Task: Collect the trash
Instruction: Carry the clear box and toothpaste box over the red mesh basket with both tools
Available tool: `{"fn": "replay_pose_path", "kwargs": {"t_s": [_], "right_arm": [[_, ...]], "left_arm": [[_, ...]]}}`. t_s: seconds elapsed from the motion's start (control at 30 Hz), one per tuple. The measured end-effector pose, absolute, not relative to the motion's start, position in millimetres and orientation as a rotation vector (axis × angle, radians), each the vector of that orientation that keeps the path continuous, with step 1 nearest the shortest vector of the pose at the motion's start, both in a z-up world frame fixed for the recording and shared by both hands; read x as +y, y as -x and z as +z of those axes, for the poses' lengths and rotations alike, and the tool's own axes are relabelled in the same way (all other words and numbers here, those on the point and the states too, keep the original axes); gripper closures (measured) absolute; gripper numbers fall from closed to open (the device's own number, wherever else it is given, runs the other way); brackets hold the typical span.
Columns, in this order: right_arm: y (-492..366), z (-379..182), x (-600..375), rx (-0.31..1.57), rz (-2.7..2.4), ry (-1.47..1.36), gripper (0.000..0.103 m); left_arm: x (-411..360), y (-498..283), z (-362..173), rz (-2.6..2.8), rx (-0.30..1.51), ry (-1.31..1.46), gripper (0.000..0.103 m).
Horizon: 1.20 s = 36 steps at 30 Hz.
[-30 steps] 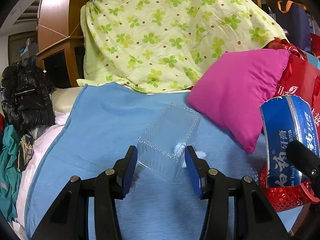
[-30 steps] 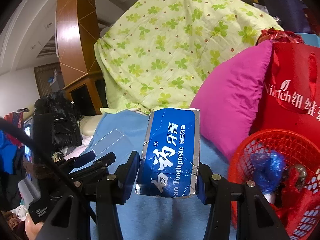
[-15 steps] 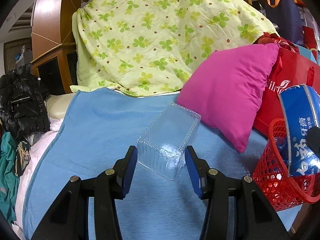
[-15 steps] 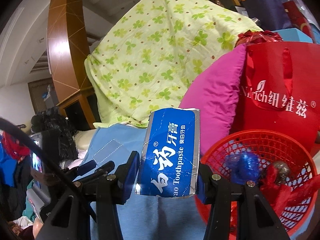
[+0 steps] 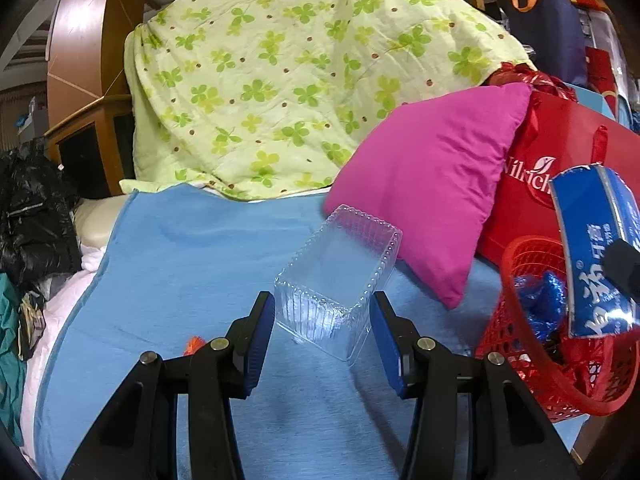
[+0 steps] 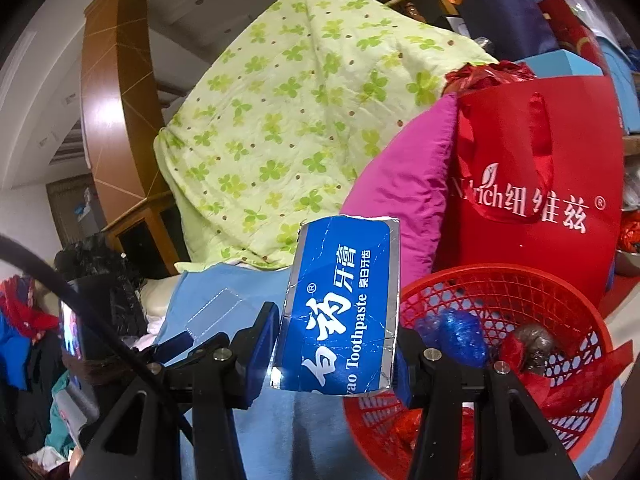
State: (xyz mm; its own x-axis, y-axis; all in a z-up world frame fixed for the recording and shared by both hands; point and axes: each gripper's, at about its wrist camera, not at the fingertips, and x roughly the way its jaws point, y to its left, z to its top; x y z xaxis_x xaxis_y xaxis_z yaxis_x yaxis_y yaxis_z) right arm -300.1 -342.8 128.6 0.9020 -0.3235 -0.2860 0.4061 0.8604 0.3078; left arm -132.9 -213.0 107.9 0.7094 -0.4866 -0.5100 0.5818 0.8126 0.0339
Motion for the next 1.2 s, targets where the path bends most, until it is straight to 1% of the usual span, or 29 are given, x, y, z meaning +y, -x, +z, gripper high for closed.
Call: {"fn": "replay_pose_path", "kwargs": {"t_s": [0.37,0.93,1.2], "right_arm": [[312,132,-367,0.164,-0.407,-0.427,0.050],[348,129,-416,0.069,-0.527,-0.585,0.050],[358,131,-420,0.021,-0.575,-0.600,0.050]], "left_arm": [[-225,153,120,-0.660,0.484,-0.206,0.052],[-276,184,151,-0.812,0.416,-0.217,0.052],[-292,189,150,-0.884,0.400,-0.214,0.052]]}}
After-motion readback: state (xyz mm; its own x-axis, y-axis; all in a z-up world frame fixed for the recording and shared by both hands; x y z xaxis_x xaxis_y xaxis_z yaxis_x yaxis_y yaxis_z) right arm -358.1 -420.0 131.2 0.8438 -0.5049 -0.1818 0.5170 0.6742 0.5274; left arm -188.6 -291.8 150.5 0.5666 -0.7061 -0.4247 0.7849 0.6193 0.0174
